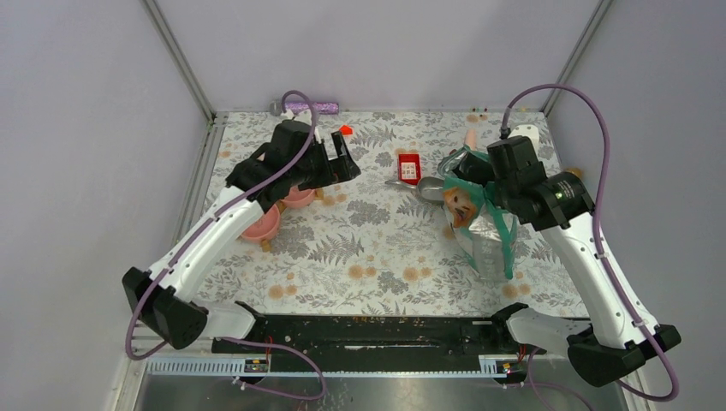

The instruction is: Serve the pet food

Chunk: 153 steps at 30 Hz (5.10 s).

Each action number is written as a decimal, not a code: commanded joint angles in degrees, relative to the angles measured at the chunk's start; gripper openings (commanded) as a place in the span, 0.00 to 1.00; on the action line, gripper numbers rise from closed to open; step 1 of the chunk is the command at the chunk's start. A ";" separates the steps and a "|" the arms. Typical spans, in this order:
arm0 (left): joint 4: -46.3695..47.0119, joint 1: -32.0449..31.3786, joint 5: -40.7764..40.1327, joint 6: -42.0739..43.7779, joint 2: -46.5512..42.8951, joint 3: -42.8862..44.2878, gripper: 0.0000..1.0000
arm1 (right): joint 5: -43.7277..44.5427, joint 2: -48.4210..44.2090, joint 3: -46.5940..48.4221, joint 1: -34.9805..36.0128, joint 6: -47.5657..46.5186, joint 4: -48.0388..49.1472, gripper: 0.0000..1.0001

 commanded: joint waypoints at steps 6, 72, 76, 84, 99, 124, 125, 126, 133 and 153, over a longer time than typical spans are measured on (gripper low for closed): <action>7.58 -1.67 2.70 2.45 9.35 3.82 0.99 | -21.41 -2.98 4.79 -3.98 3.66 14.50 0.00; 13.02 -0.95 22.80 19.24 61.18 38.29 0.99 | -26.62 -36.09 -27.77 -22.00 10.19 44.18 0.90; 13.68 -0.95 24.64 17.47 62.04 38.14 0.98 | -25.45 -39.21 -29.78 -22.00 10.35 46.60 0.93; 15.60 -0.73 29.60 12.75 63.44 36.87 0.72 | -22.46 -39.67 -30.25 -22.03 11.30 46.13 0.99; 28.42 -0.58 36.33 2.13 53.63 20.32 0.03 | -15.77 -42.77 -28.24 -22.00 12.27 39.93 0.99; 36.46 -5.47 38.49 -5.62 56.47 16.61 0.57 | -14.56 -43.22 -26.65 -21.95 11.46 35.62 0.99; 37.03 -5.82 39.54 -5.87 56.85 16.67 0.56 | -14.46 -43.20 -26.63 -21.97 11.38 35.70 0.99; 37.26 -6.15 39.80 -6.08 57.13 16.81 0.54 | -14.41 -43.15 -26.61 -22.02 11.38 35.69 0.99; 36.65 -6.71 38.82 -6.32 56.47 16.06 0.09 | -14.72 -43.45 -25.93 -21.98 11.48 34.46 1.00; 10.98 -6.74 9.29 6.28 -0.93 -17.55 0.00 | -47.77 -39.94 -21.64 -21.91 3.20 32.80 0.99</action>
